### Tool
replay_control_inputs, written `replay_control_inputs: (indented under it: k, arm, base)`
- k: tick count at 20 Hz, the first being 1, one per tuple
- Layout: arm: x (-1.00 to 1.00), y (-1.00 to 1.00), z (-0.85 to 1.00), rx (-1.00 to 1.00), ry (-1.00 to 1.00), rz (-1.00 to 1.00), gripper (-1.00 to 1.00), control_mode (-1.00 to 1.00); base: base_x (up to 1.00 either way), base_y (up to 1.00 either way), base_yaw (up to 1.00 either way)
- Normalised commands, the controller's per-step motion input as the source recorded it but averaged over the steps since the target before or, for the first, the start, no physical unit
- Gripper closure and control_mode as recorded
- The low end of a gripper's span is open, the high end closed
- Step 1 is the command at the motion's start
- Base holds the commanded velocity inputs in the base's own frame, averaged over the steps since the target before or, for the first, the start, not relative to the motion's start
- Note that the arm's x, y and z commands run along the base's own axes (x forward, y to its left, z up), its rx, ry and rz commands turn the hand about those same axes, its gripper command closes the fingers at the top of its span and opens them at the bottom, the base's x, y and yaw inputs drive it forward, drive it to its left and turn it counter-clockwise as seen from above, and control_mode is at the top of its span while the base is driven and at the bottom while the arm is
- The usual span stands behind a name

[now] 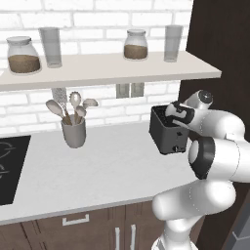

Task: Start the toaster. Once the lever pops up, take the bread to the plate on the dining counter.

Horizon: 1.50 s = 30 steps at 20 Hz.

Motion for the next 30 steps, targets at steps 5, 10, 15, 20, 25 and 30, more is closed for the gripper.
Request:
replay_control_inputs:
  k: [5,10,15,20,25,30]
  arm:
    - [0.22,-0.02,-0.13,0.00,0.00,0.00,-1.00,-1.00]
    - [0.22,-0.04,-0.12,0.00,0.00,0.00,-1.00,-1.00]
    - [0.16,-0.03,-0.16,0.00,0.00,0.00,-1.00,-1.00]
    - [0.11,-0.05,-0.19,0.00,0.00,0.00,-1.00,-1.00]
    - [0.14,-0.03,-0.10,0.00,0.00,0.00,-1.00,-1.00]
    - [0.05,-0.01,-0.15,0.00,0.00,0.00,-1.00,-1.00]
  base:
    - [0.00,0.00,0.00]
    - [0.00,0.00,0.00]
    - [0.00,0.00,0.00]
    - [0.00,0.00,0.00]
    - [0.00,0.00,0.00]
    - [0.00,0.00,0.00]
